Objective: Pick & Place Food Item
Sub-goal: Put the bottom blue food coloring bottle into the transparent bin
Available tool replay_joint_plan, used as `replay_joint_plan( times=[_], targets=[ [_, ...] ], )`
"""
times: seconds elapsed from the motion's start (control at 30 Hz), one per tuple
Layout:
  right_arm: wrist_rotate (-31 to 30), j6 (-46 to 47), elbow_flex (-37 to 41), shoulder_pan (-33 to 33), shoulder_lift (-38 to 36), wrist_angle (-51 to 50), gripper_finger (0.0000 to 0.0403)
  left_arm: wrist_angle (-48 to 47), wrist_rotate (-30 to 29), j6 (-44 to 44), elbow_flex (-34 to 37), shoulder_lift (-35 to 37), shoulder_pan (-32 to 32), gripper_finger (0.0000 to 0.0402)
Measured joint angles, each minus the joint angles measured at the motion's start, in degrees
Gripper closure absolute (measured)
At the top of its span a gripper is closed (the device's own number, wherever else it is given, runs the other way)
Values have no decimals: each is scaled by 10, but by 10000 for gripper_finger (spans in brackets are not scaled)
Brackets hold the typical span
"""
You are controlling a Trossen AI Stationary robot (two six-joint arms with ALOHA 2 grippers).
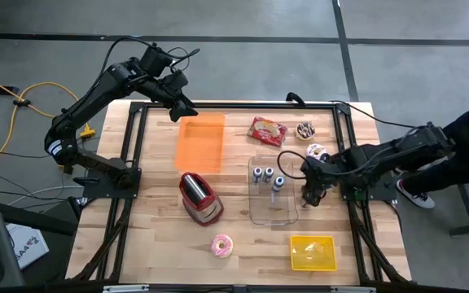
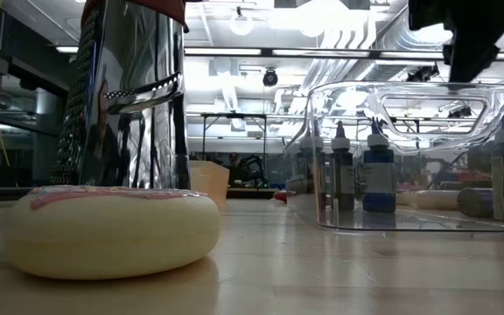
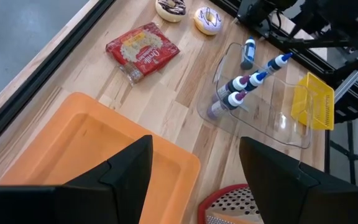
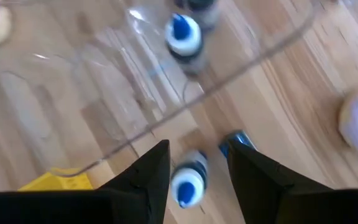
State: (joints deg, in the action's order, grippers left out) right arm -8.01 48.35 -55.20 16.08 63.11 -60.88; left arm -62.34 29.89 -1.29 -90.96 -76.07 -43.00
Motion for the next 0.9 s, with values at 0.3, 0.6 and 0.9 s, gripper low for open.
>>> replay_joint_plan(
  times=[0.3,0.6,0.9],
  targets=[
    [26,44,0,-48,0,-40,256,0,0,2,0,0,0,167],
    [39,38,0,-54,0,-50,256,0,0,3,0,0,0,167],
    [41,43,0,-52,0,-70,256,0,0,2,0,0,0,167]
  ],
)
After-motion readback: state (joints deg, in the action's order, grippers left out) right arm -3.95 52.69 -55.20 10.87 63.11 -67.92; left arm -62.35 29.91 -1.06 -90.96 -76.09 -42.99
